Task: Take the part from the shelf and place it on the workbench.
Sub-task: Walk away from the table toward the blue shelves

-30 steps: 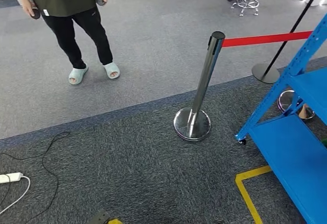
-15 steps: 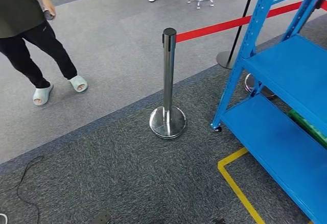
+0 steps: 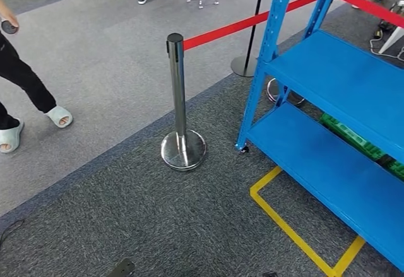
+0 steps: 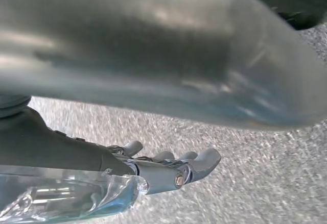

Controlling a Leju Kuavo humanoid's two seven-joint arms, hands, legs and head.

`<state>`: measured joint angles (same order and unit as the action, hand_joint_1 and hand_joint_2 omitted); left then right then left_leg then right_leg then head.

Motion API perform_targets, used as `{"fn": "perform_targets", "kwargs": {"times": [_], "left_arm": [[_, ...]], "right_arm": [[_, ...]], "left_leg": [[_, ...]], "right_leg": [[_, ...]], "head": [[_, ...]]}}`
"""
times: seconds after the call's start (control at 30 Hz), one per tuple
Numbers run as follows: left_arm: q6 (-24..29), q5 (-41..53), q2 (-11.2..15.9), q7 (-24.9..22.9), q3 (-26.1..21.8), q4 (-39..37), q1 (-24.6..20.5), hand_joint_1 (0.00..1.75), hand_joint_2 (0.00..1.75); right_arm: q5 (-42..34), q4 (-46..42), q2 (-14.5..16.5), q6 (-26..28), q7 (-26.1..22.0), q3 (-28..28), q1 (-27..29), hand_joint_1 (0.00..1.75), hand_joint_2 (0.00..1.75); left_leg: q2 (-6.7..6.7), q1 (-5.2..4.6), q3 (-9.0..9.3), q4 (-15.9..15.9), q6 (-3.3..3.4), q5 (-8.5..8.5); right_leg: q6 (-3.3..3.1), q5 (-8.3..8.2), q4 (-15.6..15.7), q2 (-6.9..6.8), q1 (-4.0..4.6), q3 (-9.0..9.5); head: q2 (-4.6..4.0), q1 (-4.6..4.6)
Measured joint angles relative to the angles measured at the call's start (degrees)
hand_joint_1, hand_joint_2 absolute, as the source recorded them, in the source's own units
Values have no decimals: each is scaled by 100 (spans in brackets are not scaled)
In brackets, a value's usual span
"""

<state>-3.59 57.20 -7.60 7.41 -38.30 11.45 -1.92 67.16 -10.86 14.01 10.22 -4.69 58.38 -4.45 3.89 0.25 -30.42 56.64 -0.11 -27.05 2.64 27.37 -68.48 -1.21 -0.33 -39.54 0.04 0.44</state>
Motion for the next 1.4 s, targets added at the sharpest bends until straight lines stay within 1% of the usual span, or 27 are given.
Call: {"fn": "perform_targets", "kwargs": {"times": [0.07, 0.1, 0.2, 0.27, 0.33, 0.4, 0.43, 0.47, 0.5, 0.57, 0.63, 0.67, 0.7, 0.77, 0.83, 0.9, 0.93, 0.97, 1.0, 1.07, 1.1, 1.13, 1.2, 1.23, 1.3, 1.33, 1.4], "left_arm": [[26, -76, -2, 0, -42, 0, 1, 0, 0], [40, -124, -1, 0, -77, 0, -3, 0, 0], [70, -210, 4, 0, -191, 1, -21, 0, 0], [83, -218, 13, -1, -245, 2, -21, 0, 0], [89, -213, 18, -2, -282, 1, -6, 0, 0], [88, -186, 21, -8, -310, 0, 18, 0, 0], [88, -169, 25, -12, -320, 0, 23, 0, 0], [88, -152, 29, -16, -326, 0, 22, 0, 0], [88, -140, 34, -17, -329, 0, 15, 0, 0], [87, -132, 36, -17, -336, 0, 1, 0, 0], [79, -132, 33, -16, -346, 0, -5, 0, 0], [74, -132, 32, -15, -351, 0, -9, 0, 0], [69, -132, 30, -15, -355, 0, -14, 0, 0], [68, -132, 29, -13, -364, 0, -15, 0, 0], [84, -132, 43, -11, -379, 0, 12, 0, 0], [101, -132, 55, -11, -401, 0, 34, 0, 0], [104, -132, 57, -11, -409, 0, 32, 0, 0], [105, -132, 58, -11, -414, 0, 26, 0, 0], [105, -131, 57, -10, -415, 0, 21, 0, 0], [105, -125, 58, -5, -418, 0, 18, 0, 0], [108, -121, 61, 2, -420, 0, 16, 0, 0], [113, -117, 65, 12, -422, 0, 11, 0, 0], [121, -108, 69, 34, -425, 0, -11, 0, 0], [123, -102, 73, 43, -426, 0, -23, 0, 0], [122, -81, 79, 51, -427, 0, -33, 0, 0], [122, -69, 81, 52, -428, 0, -30, 0, 0], [121, -51, 80, 52, -428, 0, -11, 0, 0]], "right_arm": [[-205, 0, 2, 2, -63, 35, -22, 0, 0], [-302, 0, 3, 11, -93, 69, -33, 0, 0], [-401, -1, 2, 90, -114, 165, -25, 0, 0], [-346, -2, -3, 145, -95, 183, -17, 0, 0], [-244, -2, -7, 160, -67, 185, -30, 0, 0], [-139, -2, -7, 139, -26, 179, -30, 0, 0], [-109, -2, -7, 120, -13, 174, -22, 0, 0], [-97, -2, -7, 86, -8, 169, -14, 0, 0], [-113, -2, -7, 44, -18, 166, -12, 0, 0], [-207, -2, -7, -40, -60, 169, -31, 0, 0], [-295, -2, -7, -78, -96, 175, -44, 0, 0], [-314, -2, -7, -83, -104, 178, -34, 0, 0], [-322, -2, -7, -85, -108, 180, -12, 0, 0], [-320, -2, -7, -81, -109, 186, 19, 0, 0], [-295, -2, -7, -59, -111, 187, -1, 0, 0], [-267, -2, -7, -34, -102, 187, -18, 0, 0], [-258, -2, -7, -26, -93, 187, -11, 0, 0], [-254, -2, -7, -22, -85, 187, -1, 0, 0], [-252, -2, -8, -20, -80, 188, 7, 0, 0], [-249, -2, -9, -34, -80, 188, 0, 0, 0], [-244, -2, -9, -55, -82, 188, -11, 0, 0], [-233, -2, -9, -85, -83, 188, -19, 0, 0], [-193, -2, -9, -148, -84, 187, -17, 0, 0], [-169, -2, -9, -173, -82, 186, -13, 0, 0], [-138, -2, -9, -203, -79, 181, -24, 0, 0], [-129, -2, -9, -213, -79, 177, -34, 0, 0], [-119, -2, -9, -230, -79, 169, -39, 0, 0]], "left_leg": [[122, -34, 46, 13, -56, -52], [177, -54, 68, 14, -82, -70], [289, -56, 122, 8, -154, -116], [53, -32, 21, 276, -213, -317], [-246, -20, -327, 987, -240, -684], [-329, -19, -688, 1627, -242, -876], [-341, -16, -751, 1683, -239, -802], [-365, -9, -708, 1519, -234, -621], [-444, 7, -575, 1189, -233, -387], [-763, 57, -272, 456, -236, -50], [-940, 74, -140, 117, -211, 13], [-888, 69, -125, 77, -173, 12], [-815, 64, -122, 66, -128, 28], [-664, 61, -111, 35, -39, 58], [-488, 36, -106, 26, 11, 58], [-293, 11, -100, 28, 32, 45], [-207, 5, -94, 29, 32, 37], [-131, 3, -81, 29, 27, 26], [-59, 3, -62, 30, 15, 10], [70, -19, -13, 38, -34, -33], [128, -33, 11, 40, -63, -51], [179, -45, 31, 36, -95, -61], [269, -41, 65, 11, -159, -70], [213, -29, 69, 33, -197, -106], [-52, -10, -60, 366, -259, -344], [-206, -4, -217, 710, -276, -528], [-319, -1, -592, 1429, -293, -805]], "right_leg": [[-41, -190, 669, -258, 34, 399], [-72, -204, 816, -326, 50, 481], [-181, -202, 859, -136, 57, 473], [-247, -225, 882, 13, 32, 475], [-290, -242, 891, 169, 17, 464], [-304, -250, 890, 345, 15, 455], [-301, -254, 890, 436, 14, 456], [-292, -260, 889, 530, 9, 459], [-276, -268, 889, 618, 1, 460], [-223, -282, 865, 783, 2, 430], [-149, -302, 863, 925, 0, 378], [-109, -317, 878, 996, -12, 349], [-77, -329, 888, 996, -22, 328], [-32, -188, 696, 714, -12, 214], [-8, 194, 60, 316, 3, -74], [12, 488, -617, 186, -1, -369], [17, 491, -720, 167, -2, -395], [17, 388, -583, 148, -1, -299], [11, 217, -242, 94, 0, -95], [-25, -54, 527, -140, 16, 350], [-52, -117, 761, -214, 24, 484], [-82, -129, 853, -236, 37, 532], [-151, -151, 872, -95, 41, 525], [-185, -164, 890, -29, 30, 529], [-246, -197, 924, 105, -10, 541], [-261, -205, 926, 175, -18, 535], [-275, -212, 926, 333, -22, 524]], "head": [[0, -4], [0, -11], [0, -21], [0, -35], [0, -51], [0, -51], [0, -50], [0, -49], [0, -50], [0, -49], [2, -52], [2, -54], [2, -55], [2, -23], [2, 11], [1, 12], [1, 13], [0, 14], [1, 15], [1, 12], [2, 8], [2, 3], [2, 1], [1, -5], [1, -31], [1, -45], [1, -54]]}}
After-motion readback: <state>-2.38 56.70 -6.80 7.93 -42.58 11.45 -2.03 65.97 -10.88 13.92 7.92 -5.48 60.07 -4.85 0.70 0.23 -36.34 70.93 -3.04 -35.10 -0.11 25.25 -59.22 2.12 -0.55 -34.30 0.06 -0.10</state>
